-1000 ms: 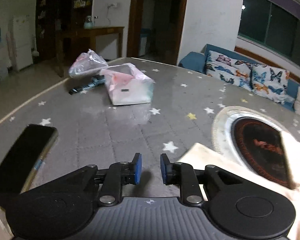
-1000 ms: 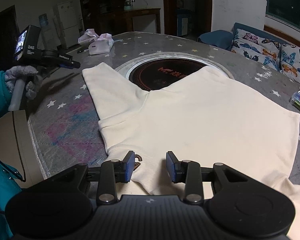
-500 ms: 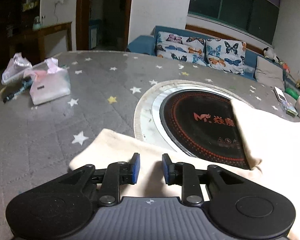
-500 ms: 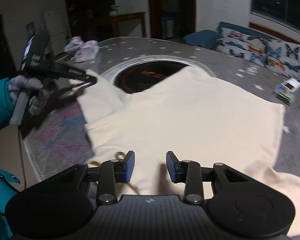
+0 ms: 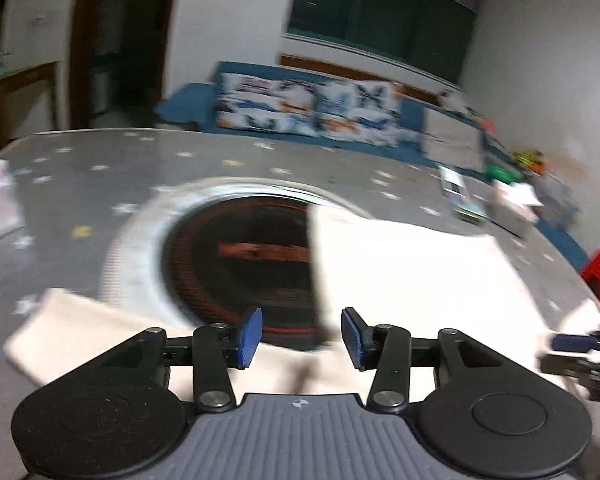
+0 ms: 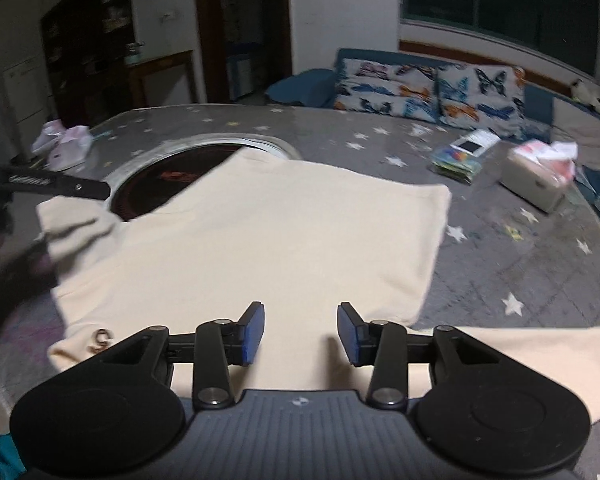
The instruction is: Fold clothes
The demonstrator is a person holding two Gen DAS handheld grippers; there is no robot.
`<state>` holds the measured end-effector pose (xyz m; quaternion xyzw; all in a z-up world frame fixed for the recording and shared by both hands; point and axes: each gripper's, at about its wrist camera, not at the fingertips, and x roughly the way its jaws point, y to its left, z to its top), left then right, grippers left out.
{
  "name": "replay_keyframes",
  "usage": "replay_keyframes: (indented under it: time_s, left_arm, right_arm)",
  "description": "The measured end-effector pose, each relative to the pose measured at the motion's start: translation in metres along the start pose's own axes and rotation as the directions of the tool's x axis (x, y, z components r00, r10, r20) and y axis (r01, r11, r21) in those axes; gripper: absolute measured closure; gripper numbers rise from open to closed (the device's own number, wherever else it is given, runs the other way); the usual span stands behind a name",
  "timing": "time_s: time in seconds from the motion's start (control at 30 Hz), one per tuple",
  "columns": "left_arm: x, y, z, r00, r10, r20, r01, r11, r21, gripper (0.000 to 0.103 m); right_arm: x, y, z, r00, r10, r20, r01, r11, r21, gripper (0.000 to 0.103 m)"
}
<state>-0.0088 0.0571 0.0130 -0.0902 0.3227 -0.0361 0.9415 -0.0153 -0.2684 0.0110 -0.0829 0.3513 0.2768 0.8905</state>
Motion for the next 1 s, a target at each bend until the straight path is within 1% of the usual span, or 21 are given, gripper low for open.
replay_keyframes:
  time_s: [0.13, 0.23, 0.27, 0.33, 0.47, 0.53, 0.6, 0.67, 0.83, 0.9, 1.0]
  left_arm:
    - [0.014, -0.027, -0.004, 0.997, -0.074, -0.035, 0.075, 0.996, 0.038, 0.056]
    - [0.022, -0.038, -0.008, 0.994, -0.091, -0.065, 0.095, 0.994, 0.062, 0.056]
    - [0.025, -0.041, -0.009, 0.993, -0.093, -0.074, 0.099, 0.993, 0.070, 0.053]
    - [0.028, -0.045, -0.012, 0.992, -0.097, -0.082, 0.104, 0.991, 0.087, 0.048]
    - [0.033, -0.053, -0.020, 0.990, -0.102, -0.100, 0.114, 0.986, 0.123, 0.048]
    - [0.033, -0.056, -0.025, 0.989, -0.101, -0.104, 0.116, 0.983, 0.145, 0.047]
    - [0.032, -0.059, -0.028, 0.990, -0.100, -0.103, 0.116, 0.979, 0.166, 0.047]
    - [0.032, -0.061, -0.031, 0.990, -0.101, -0.102, 0.119, 0.976, 0.182, 0.046]
    - [0.031, -0.065, -0.034, 0.992, -0.086, -0.093, 0.104, 0.972, 0.212, 0.046]
    - [0.031, -0.064, -0.035, 0.993, -0.079, -0.093, 0.098, 0.971, 0.218, 0.045]
    - [0.031, -0.065, -0.036, 0.993, -0.077, -0.092, 0.096, 0.971, 0.220, 0.044]
  right_arm:
    - [0.000, -0.005, -0.003, 1.000, -0.018, -0.005, 0.018, 1.000, 0.011, 0.064]
    - [0.000, -0.008, -0.005, 0.999, -0.031, -0.009, 0.032, 0.999, 0.019, 0.064]
    - [0.000, -0.009, -0.006, 0.999, -0.036, -0.010, 0.036, 0.999, 0.022, 0.064]
    - [-0.001, -0.012, -0.008, 0.999, -0.045, -0.013, 0.045, 0.999, 0.027, 0.064]
    - [-0.001, -0.015, -0.012, 0.998, -0.065, -0.022, 0.065, 0.997, 0.033, 0.064]
    - [-0.005, -0.011, -0.018, 0.996, -0.083, -0.039, 0.084, 0.996, 0.011, 0.064]
    - [-0.013, -0.007, -0.022, 0.995, -0.095, -0.034, 0.095, 0.995, -0.005, 0.064]
    - [-0.023, -0.002, -0.026, 0.996, -0.086, -0.020, 0.086, 0.996, -0.007, 0.064]
    - [-0.024, -0.003, -0.039, 0.993, -0.105, -0.059, 0.105, 0.994, -0.014, 0.065]
    - [-0.030, -0.009, -0.039, 0.993, -0.102, -0.052, 0.102, 0.995, 0.005, 0.065]
    - [-0.032, -0.018, -0.034, 0.993, -0.119, -0.023, 0.119, 0.993, 0.025, 0.065]
